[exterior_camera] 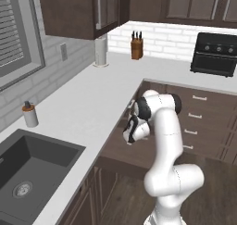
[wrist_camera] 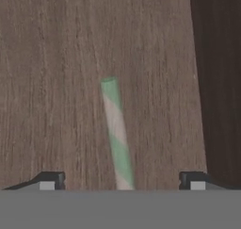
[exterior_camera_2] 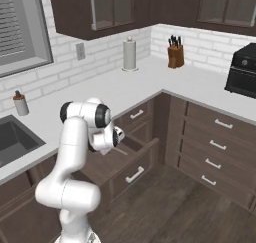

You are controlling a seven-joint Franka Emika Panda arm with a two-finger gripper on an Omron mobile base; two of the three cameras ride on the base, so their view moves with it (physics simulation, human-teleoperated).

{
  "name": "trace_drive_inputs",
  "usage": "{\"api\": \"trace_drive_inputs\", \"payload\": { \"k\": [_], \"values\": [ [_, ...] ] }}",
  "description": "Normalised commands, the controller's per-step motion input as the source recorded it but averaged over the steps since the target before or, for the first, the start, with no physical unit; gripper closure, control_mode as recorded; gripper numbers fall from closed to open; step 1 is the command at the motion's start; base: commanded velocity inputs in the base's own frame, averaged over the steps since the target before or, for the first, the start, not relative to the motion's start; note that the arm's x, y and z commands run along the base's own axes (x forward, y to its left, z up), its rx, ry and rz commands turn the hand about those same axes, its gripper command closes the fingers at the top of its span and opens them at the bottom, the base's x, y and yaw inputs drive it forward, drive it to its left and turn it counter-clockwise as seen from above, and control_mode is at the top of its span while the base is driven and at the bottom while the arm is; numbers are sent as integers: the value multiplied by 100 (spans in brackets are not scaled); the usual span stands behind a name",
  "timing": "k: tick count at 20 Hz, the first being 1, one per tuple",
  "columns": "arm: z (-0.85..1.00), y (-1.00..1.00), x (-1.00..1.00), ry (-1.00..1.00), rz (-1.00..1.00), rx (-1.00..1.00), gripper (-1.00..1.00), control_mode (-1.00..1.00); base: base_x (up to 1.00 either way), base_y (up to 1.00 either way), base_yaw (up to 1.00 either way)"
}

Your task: Take a straw from the drawer in front and place it inside the glass cup on the dining counter.

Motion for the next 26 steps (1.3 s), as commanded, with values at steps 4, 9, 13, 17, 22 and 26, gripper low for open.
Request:
{"api": "trace_drive_inputs", "payload": {
  "k": [4,9,13,17,22,26],
  "values": [
    [-100,-100,-82,24,-1,4,-100,-100,0,0,0],
    [-100,-100,-81,25,-1,5,-100,-100,0,0,0],
    [-100,-100,-77,24,0,4,-100,-100,0,0,0],
    [-100,-99,-85,22,0,1,-100,-100,0,0,0],
    [-100,-82,-88,21,0,0,100,-100,0,0,0],
    [-100,-73,-99,13,0,-1,100,-100,0,0,0]
  ]
}}
